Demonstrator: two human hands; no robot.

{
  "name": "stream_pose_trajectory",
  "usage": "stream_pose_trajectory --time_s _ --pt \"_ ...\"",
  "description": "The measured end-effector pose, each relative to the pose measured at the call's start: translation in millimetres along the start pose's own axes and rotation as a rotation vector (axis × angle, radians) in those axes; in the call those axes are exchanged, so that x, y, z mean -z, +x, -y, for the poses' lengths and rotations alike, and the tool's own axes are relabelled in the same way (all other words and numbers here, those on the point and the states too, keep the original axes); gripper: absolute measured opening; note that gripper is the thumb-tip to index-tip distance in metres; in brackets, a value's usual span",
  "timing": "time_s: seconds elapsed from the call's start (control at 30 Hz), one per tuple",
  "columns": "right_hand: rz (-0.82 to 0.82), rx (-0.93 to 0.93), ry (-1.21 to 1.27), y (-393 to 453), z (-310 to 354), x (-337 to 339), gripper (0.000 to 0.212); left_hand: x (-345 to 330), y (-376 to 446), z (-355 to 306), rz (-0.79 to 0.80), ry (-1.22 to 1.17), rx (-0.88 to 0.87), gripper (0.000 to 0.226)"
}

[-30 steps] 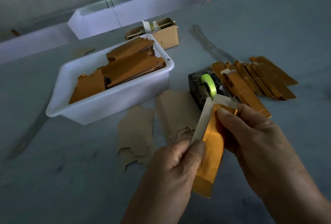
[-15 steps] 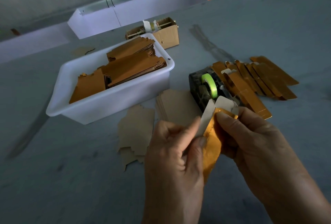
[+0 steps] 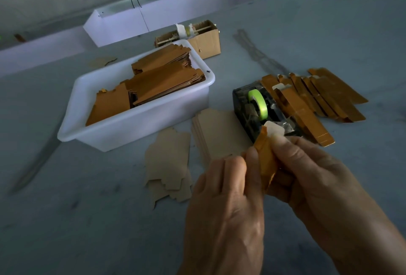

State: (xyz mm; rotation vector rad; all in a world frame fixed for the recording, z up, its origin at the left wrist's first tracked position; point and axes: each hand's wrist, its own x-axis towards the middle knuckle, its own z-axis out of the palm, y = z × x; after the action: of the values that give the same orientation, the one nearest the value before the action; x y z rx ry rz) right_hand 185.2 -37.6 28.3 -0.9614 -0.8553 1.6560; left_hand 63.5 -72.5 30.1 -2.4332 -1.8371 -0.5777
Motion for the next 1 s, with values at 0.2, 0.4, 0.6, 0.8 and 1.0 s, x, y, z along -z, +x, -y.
stream_pose_trajectory --time_s 0.2,0.4,0.6,0.8,1.0 --pt "-0.113 0.015 -0.069 2 -3 -3 0.018 -10 -8 3 -0.178 -0.216 -0.005 0.037" --pt "-0.085 0.057 -0.035 2 -10 -6 0.02 1 -2 12 -0.081 -1.079 0.633 0.013" --pt "-0.102 0.09 -0.03 2 -8 -11 0.021 7 -2 22 -0.004 -0.977 0.565 0.008" --pt "-0.074 0.013 -0.003 4 4 -3 0.027 19 3 25 0.321 -1.216 0.492 0.013" --pt "-0.093 0.017 -0.162 10 10 5 0.034 18 9 22 0.351 -1.328 0.535 0.012"
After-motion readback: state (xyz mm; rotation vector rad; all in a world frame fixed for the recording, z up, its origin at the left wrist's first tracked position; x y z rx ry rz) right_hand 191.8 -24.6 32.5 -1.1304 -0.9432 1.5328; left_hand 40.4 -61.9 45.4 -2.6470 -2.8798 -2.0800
